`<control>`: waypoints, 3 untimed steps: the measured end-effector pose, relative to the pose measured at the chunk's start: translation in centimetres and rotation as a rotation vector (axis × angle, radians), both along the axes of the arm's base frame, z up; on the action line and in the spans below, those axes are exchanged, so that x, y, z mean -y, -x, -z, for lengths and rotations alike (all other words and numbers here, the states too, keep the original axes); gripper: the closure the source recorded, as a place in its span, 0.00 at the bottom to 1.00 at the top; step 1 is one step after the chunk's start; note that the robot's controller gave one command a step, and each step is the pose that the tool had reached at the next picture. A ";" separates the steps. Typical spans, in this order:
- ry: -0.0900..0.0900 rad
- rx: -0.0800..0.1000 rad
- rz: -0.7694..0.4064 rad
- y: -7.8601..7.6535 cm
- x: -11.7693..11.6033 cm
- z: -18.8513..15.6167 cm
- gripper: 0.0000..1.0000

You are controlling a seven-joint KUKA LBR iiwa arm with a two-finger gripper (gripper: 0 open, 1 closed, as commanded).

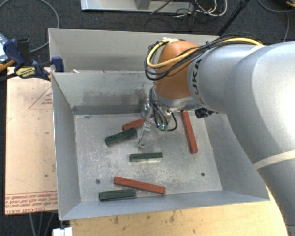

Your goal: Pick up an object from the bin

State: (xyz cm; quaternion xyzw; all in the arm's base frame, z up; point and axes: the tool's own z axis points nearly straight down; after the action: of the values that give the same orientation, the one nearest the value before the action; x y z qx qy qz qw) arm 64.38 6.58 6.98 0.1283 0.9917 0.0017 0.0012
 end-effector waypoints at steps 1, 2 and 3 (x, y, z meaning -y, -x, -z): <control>0.000 -0.001 -0.034 4.4 -5.2 -0.1 0.00; 0.002 0.005 -0.029 4.0 -4.9 -0.5 1.00; 0.003 0.008 -0.030 3.9 0.3 -12.2 1.00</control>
Offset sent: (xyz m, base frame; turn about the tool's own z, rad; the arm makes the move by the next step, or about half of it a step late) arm -0.0432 0.0480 0.0002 -0.0260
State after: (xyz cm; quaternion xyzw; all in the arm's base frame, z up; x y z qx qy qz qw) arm 60.51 6.27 19.13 0.1135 0.9935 0.0006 0.0052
